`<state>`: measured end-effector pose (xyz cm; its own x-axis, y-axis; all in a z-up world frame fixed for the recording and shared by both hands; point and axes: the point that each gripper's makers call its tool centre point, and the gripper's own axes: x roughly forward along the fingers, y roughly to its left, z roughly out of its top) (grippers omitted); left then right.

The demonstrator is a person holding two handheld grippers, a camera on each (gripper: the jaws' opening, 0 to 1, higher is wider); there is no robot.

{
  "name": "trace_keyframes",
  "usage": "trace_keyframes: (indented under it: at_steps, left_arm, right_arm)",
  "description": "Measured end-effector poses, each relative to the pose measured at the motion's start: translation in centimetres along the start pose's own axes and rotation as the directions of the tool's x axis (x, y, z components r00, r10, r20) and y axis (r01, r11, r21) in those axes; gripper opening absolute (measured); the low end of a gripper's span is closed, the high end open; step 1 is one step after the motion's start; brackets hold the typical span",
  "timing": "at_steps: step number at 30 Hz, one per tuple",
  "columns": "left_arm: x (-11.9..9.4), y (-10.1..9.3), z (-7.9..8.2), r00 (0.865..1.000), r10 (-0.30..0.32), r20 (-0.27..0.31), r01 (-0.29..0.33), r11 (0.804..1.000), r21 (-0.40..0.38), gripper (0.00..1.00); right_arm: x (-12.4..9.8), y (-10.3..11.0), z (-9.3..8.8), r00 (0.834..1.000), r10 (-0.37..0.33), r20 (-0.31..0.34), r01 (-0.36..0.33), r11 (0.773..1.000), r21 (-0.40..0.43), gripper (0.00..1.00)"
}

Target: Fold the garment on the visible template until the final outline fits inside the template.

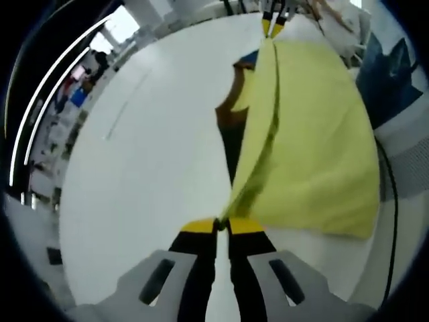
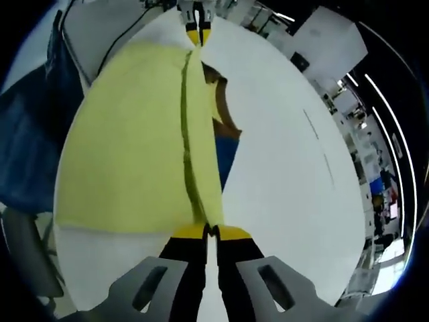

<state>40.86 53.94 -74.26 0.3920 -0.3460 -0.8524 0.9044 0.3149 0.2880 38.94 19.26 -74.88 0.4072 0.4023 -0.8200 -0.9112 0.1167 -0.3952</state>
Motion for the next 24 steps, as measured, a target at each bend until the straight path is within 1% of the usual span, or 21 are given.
trace_keyframes:
  at_steps: [2,3,5,7,10,12,13,15,18,19,20,24]
  left_arm:
    - [0.0,0.4,0.0,1.000,0.014,0.008,-0.014,0.998,-0.068,0.00]
    - [0.1,0.6,0.1,1.000,0.014,0.017,-0.012,0.992,-0.125,0.00]
    - [0.3,0.9,0.1,0.999,0.021,0.025,-0.016,0.985,-0.174,0.00]
    - [0.6,1.2,-0.2,1.000,0.021,0.018,-0.017,0.980,-0.196,0.00]
    - [0.9,1.2,-0.4,1.000,0.017,0.010,-0.014,0.973,-0.229,0.00]
    - [1.1,1.3,-0.5,1.000,0.023,0.011,-0.020,0.969,-0.246,0.00]
    - [1.2,1.2,-0.6,1.000,0.015,0.005,-0.013,0.962,-0.274,0.00]
    - [1.4,1.2,-0.7,1.000,0.011,0.005,-0.009,0.956,-0.293,0.00]
    - [1.4,1.0,-0.6,1.000,0.002,0.007,0.000,0.949,-0.317,0.00]
    - [1.4,0.9,-0.5,1.000,-0.001,0.008,0.003,0.947,-0.322,0.00]
    - [1.4,0.9,-0.5,1.000,-0.002,0.008,0.005,0.946,-0.324,0.00]
    - [1.6,1.0,-0.5,1.000,-0.009,0.003,0.009,0.939,-0.342,0.00]
  right_arm:
    - [0.0,-0.3,0.0,1.000,0.000,0.007,0.000,0.999,0.041,0.04]
    - [0.0,-0.5,0.0,1.000,-0.004,0.008,0.004,0.999,0.051,0.04]
    - [0.2,-0.7,-0.2,1.000,-0.001,0.007,0.000,0.996,0.089,0.04]
    - [0.3,-0.8,-0.4,1.000,0.004,0.007,-0.005,0.991,0.133,0.04]
    - [0.4,-1.1,-0.4,1.000,0.007,0.016,-0.009,0.987,0.161,0.04]
    - [0.5,-1.2,-0.4,1.000,0.012,0.016,-0.015,0.981,0.195,0.04]
    - [0.6,-1.4,-0.5,1.000,0.010,0.018,-0.013,0.978,0.209,0.04]
    - [0.8,-1.6,-0.6,1.000,0.013,0.020,-0.017,0.969,0.245,0.04]
    - [1.1,-2.3,-0.8,0.999,0.006,0.040,-0.019,0.940,0.340,0.03]
    - [1.2,-2.5,-0.9,0.999,0.006,0.046,-0.023,0.927,0.376,0.03]
    - [1.2,-2.6,-0.9,0.999,0.006,0.050,-0.025,0.919,0.394,0.03]
    - [1.6,-3.1,-1.1,0.999,-0.002,0.049,-0.019,0.905,0.424,0.03]
